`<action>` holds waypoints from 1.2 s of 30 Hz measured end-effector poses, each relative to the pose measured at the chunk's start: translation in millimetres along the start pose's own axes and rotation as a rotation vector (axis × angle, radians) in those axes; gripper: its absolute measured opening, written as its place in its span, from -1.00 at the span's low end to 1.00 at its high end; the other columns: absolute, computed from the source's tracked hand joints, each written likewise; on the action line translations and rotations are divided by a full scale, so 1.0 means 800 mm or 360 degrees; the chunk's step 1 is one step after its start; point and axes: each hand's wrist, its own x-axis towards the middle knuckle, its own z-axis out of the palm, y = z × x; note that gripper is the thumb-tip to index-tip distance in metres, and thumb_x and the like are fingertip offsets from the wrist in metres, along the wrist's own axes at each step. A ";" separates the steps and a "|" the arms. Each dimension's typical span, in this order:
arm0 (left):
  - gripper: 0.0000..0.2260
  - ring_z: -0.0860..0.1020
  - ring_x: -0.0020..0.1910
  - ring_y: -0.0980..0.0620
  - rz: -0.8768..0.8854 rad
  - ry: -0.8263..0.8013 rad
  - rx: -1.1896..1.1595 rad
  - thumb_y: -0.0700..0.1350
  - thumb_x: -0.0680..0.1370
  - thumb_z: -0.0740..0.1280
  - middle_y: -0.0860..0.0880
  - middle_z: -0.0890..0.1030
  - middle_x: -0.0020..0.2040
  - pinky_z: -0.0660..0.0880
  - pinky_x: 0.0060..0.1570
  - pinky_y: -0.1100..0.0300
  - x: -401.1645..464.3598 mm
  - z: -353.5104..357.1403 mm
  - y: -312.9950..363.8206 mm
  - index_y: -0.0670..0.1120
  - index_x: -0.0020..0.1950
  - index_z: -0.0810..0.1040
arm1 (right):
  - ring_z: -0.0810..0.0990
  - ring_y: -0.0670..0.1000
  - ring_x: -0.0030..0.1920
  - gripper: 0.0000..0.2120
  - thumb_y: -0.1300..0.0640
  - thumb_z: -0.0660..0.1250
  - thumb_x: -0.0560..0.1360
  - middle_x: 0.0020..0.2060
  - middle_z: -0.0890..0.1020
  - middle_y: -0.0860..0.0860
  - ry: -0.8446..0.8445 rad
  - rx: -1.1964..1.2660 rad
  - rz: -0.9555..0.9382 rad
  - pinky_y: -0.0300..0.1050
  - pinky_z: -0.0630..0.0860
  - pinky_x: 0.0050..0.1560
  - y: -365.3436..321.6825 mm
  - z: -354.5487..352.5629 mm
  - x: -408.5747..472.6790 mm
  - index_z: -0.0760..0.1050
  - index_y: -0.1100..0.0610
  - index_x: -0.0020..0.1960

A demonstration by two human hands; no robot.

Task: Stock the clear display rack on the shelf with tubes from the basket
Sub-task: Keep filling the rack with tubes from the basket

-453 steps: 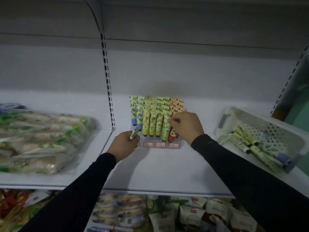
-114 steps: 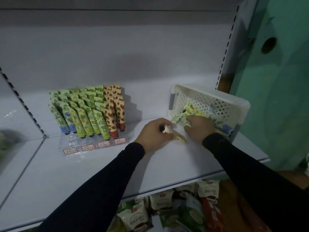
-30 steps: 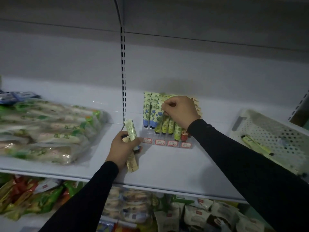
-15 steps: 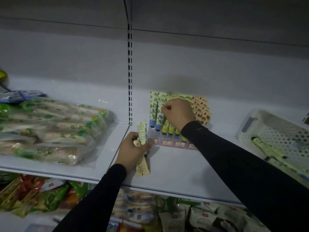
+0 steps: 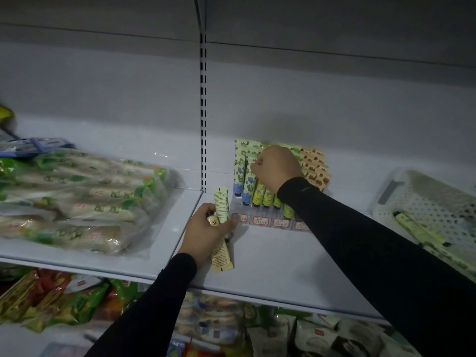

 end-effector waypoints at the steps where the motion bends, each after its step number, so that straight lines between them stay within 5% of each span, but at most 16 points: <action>1: -0.78 0.66 -0.24 -0.18 0.0003 -0.0005 0.0005 -0.23 0.43 0.53 -0.07 0.66 -0.27 0.63 -0.15 -0.18 0.000 0.000 0.000 -0.11 -0.04 0.52 | 0.28 -0.01 -0.53 -0.58 0.17 0.27 0.50 -0.56 0.28 0.00 -0.0008 0.0004 0.0002 -0.20 0.26 -0.46 0.000 0.000 0.001 0.24 0.11 -0.50; 11: -0.77 0.68 -0.19 -0.20 0.0014 -0.0018 0.0069 -0.16 0.40 0.54 -0.09 0.68 -0.21 0.62 -0.11 -0.20 -0.001 -0.001 -0.001 -0.07 -0.05 0.54 | 0.29 -0.03 -0.51 -0.63 0.22 0.28 0.47 -0.53 0.31 -0.02 -0.0038 -0.0017 0.0114 -0.22 0.15 -0.50 -0.005 0.003 0.003 0.25 0.10 -0.47; 20: -0.77 0.66 -0.22 -0.21 0.0022 -0.0024 0.0021 -0.22 0.43 0.53 -0.10 0.66 -0.23 0.64 -0.14 -0.15 -0.004 0.001 0.003 -0.12 -0.02 0.52 | 0.32 -0.01 -0.50 -0.61 0.14 0.31 0.50 -0.52 0.34 0.00 -0.0081 -0.0076 0.0083 -0.20 0.24 -0.47 -0.008 0.001 0.005 0.28 0.11 -0.45; 23: -0.78 0.62 -0.32 -0.05 0.0043 -0.0033 0.0044 -0.21 0.45 0.52 -0.09 0.65 -0.24 0.62 -0.24 0.01 -0.006 0.002 0.006 -0.13 -0.01 0.52 | 0.57 0.08 -0.33 -0.64 0.00 0.33 0.53 -0.37 0.60 0.11 -0.0027 0.0004 0.0009 -0.09 0.56 -0.24 -0.008 -0.005 -0.002 0.53 0.22 -0.34; 26: -0.78 0.58 -0.36 0.00 0.0056 -0.0054 0.0038 -0.22 0.46 0.50 -0.11 0.62 -0.26 0.57 -0.33 0.11 -0.010 0.003 0.010 -0.16 0.00 0.50 | 0.65 0.12 -0.03 -0.62 -0.04 0.29 0.56 -0.07 0.70 0.16 0.0164 0.0121 -0.0092 -0.05 0.57 0.01 -0.006 -0.013 -0.016 0.64 0.25 -0.18; 32: -0.79 0.57 -0.35 0.02 0.0069 -0.0140 0.0093 -0.24 0.47 0.49 -0.05 0.61 -0.24 0.52 -0.34 0.19 -0.015 0.004 0.016 -0.14 0.03 0.52 | 0.43 -0.22 -0.37 -0.67 0.01 0.30 0.57 -0.42 0.49 -0.16 -0.0116 0.0402 -0.0236 -0.28 0.37 -0.25 0.005 -0.016 -0.056 0.49 0.03 -0.36; 34: -0.78 0.57 -0.35 0.01 0.0068 -0.0171 0.0104 -0.22 0.47 0.49 -0.03 0.62 -0.24 0.50 -0.34 0.15 -0.019 0.006 0.022 -0.10 0.01 0.49 | 0.56 -0.18 -0.17 -0.79 0.07 0.26 0.59 -0.17 0.65 -0.08 -0.0212 0.0514 -0.0235 -0.27 0.42 -0.08 0.011 -0.012 -0.063 0.63 0.12 -0.09; 36: -0.77 0.59 -0.34 -0.05 0.0064 -0.0237 0.0084 -0.18 0.47 0.50 -0.08 0.61 -0.20 0.48 -0.31 0.10 -0.023 0.008 0.030 -0.11 -0.02 0.47 | 0.55 -0.06 0.18 -0.71 0.14 0.19 0.61 0.21 0.59 -0.03 -0.0366 0.0550 -0.0230 -0.22 0.42 0.14 0.017 -0.015 -0.068 0.54 0.10 0.28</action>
